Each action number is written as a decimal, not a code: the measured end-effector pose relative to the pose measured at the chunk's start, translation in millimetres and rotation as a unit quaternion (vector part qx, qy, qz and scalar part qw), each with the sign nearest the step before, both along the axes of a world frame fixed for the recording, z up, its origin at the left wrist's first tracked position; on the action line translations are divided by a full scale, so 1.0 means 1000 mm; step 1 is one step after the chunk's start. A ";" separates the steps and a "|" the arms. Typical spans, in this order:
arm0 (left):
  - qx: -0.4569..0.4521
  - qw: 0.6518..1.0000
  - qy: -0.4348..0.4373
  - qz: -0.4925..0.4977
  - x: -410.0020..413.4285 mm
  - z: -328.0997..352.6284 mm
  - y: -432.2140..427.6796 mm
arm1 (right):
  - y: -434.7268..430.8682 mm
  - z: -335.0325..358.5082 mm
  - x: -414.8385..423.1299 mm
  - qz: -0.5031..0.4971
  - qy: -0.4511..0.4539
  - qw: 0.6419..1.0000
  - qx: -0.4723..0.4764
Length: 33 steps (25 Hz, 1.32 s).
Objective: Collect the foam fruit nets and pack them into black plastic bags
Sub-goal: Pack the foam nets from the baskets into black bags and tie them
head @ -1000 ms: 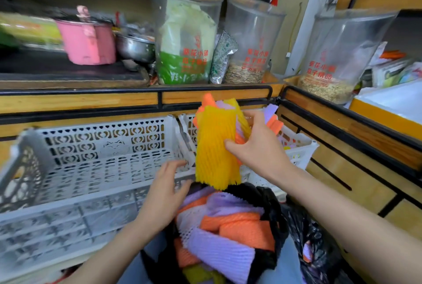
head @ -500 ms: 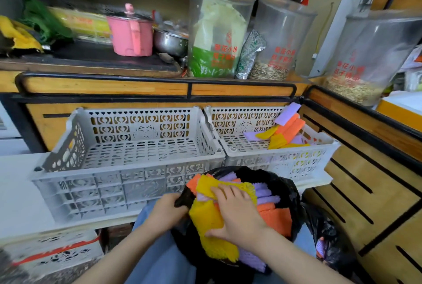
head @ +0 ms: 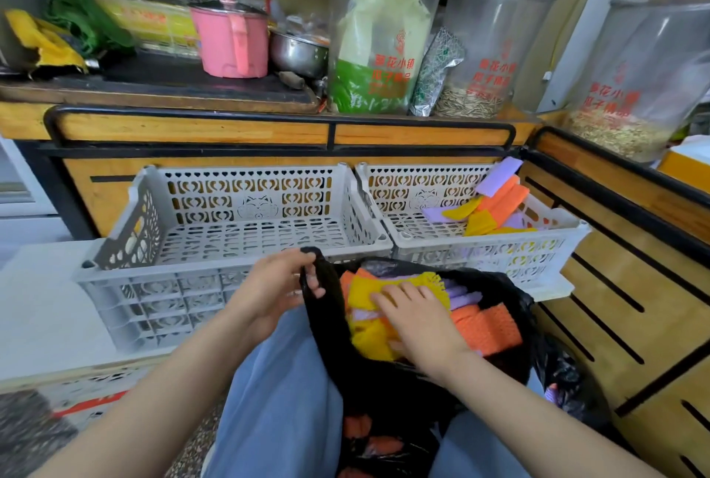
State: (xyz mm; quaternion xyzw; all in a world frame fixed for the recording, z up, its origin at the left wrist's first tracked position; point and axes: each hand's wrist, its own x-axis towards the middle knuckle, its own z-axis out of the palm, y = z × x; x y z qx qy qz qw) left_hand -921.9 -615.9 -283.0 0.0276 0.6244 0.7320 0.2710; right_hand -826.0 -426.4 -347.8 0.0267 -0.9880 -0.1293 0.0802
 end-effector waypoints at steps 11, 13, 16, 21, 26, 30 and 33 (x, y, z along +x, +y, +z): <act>-0.021 0.997 0.044 -0.063 -0.006 0.009 -0.003 | 0.033 -0.021 -0.018 0.081 -0.267 0.960 -0.009; -0.053 0.991 0.069 -0.100 -0.006 0.005 -0.003 | 0.038 -0.032 -0.011 0.088 -0.298 0.950 -0.031; -0.098 0.980 0.114 -0.134 -0.010 0.005 0.002 | 0.045 -0.026 -0.006 0.086 -0.271 0.957 -0.063; -0.204 0.931 0.244 -0.180 -0.030 0.009 0.017 | 0.049 0.001 -0.014 0.106 -0.209 0.971 -0.040; -0.371 0.759 0.476 -0.245 -0.038 0.023 0.046 | 0.063 0.037 -0.010 0.136 -0.189 0.969 -0.078; -0.374 0.688 0.570 -0.249 -0.049 0.027 0.083 | 0.097 0.075 -0.015 0.143 -0.011 0.977 -0.159; -0.322 0.678 0.624 -0.218 -0.070 0.025 0.128 | 0.144 0.094 -0.026 0.050 0.089 0.975 -0.200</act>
